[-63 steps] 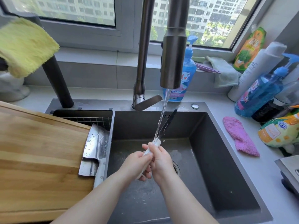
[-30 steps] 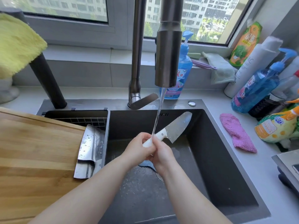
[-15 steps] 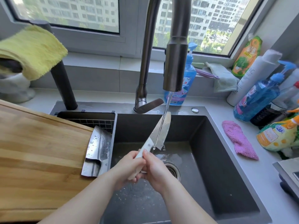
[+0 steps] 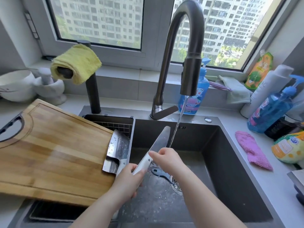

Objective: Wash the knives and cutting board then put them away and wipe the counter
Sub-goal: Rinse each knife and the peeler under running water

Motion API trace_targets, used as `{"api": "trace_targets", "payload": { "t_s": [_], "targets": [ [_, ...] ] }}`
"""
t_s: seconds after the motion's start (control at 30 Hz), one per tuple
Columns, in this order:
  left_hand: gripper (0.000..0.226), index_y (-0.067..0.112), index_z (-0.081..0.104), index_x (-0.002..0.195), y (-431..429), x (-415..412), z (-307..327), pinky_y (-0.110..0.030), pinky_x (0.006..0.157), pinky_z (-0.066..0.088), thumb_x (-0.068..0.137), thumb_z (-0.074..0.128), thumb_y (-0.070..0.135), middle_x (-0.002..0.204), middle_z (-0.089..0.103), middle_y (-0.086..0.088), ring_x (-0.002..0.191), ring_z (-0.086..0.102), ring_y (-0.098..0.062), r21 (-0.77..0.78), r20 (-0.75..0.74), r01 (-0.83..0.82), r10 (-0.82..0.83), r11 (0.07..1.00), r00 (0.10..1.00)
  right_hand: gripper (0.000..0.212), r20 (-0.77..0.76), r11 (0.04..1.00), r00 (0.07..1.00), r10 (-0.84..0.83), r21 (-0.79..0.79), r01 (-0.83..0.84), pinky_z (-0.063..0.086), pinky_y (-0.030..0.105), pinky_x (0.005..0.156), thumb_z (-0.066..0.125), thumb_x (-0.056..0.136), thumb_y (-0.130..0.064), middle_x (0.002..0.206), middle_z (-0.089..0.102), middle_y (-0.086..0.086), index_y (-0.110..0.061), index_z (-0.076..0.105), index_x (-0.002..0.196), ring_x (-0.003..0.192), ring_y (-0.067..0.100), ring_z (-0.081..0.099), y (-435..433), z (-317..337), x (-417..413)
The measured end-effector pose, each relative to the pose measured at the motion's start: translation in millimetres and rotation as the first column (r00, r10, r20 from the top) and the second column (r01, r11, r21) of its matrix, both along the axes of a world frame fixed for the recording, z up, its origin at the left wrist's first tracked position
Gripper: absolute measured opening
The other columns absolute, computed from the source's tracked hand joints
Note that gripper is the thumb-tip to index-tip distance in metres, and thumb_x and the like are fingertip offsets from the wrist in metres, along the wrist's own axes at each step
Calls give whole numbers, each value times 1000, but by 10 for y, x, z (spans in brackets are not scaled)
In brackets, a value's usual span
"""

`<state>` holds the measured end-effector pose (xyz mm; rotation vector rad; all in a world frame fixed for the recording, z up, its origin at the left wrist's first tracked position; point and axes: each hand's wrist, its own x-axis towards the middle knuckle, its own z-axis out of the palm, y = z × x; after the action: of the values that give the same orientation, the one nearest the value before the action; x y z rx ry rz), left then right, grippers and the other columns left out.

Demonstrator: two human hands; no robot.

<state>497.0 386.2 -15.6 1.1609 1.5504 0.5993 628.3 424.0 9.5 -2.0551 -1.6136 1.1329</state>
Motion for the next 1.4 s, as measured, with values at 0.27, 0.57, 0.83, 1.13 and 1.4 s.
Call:
{"api": "trace_targets", "payload": {
  "t_s": [0.27, 0.57, 0.83, 1.13, 1.4],
  "targets": [
    [8, 23, 47, 100, -151, -211, 163, -16, 33, 30, 94, 45, 28, 74, 54, -1, 45, 40, -10, 79, -26, -87, 89, 993, 996, 34, 226, 931, 962, 153, 294, -217, 31, 28, 104, 48, 92, -22, 136, 45, -2, -22, 56, 125, 123, 22, 37, -25, 6, -198],
    [12, 36, 46, 94, -240, -787, 346, -27, 60, 44, 87, 56, 37, 89, 55, 13, 73, 56, -12, 239, -210, -158, 210, 958, 955, 47, 138, 820, 898, 418, 369, -438, 32, 19, 104, 41, 91, -1, 148, 34, -8, -23, 49, 132, 134, 12, 35, 136, 136, -533],
    [34, 32, 28, 105, -248, -989, 93, -29, 65, 48, 88, 57, 30, 106, 47, 3, 80, 58, -20, 185, -438, -163, 230, 969, 869, 56, -164, 954, 941, 295, 102, -281, 33, 13, 64, 36, 93, -2, 156, 13, -2, -20, 24, 145, 93, 3, 51, 172, -332, -768],
    [54, 22, 25, 137, -121, -813, -174, -29, 81, 46, 91, 52, 29, 129, 35, -3, 101, 57, -23, 103, -581, -102, 143, 989, 801, 47, -459, 995, 883, 93, 8, -101, 30, 22, 104, 41, 95, -6, 148, 36, 1, -17, 36, 140, 137, 13, 33, 178, -438, -608],
    [56, 17, 19, 142, -90, -601, -283, -31, 89, 39, 94, 46, 22, 134, 28, -8, 111, 51, -30, 49, -603, -94, 104, 994, 791, 42, -458, 996, 889, -25, -85, -16, 29, 19, 94, 40, 95, -3, 141, 44, 3, -15, 45, 135, 132, 14, 38, 83, -705, -221]
  ]
}}
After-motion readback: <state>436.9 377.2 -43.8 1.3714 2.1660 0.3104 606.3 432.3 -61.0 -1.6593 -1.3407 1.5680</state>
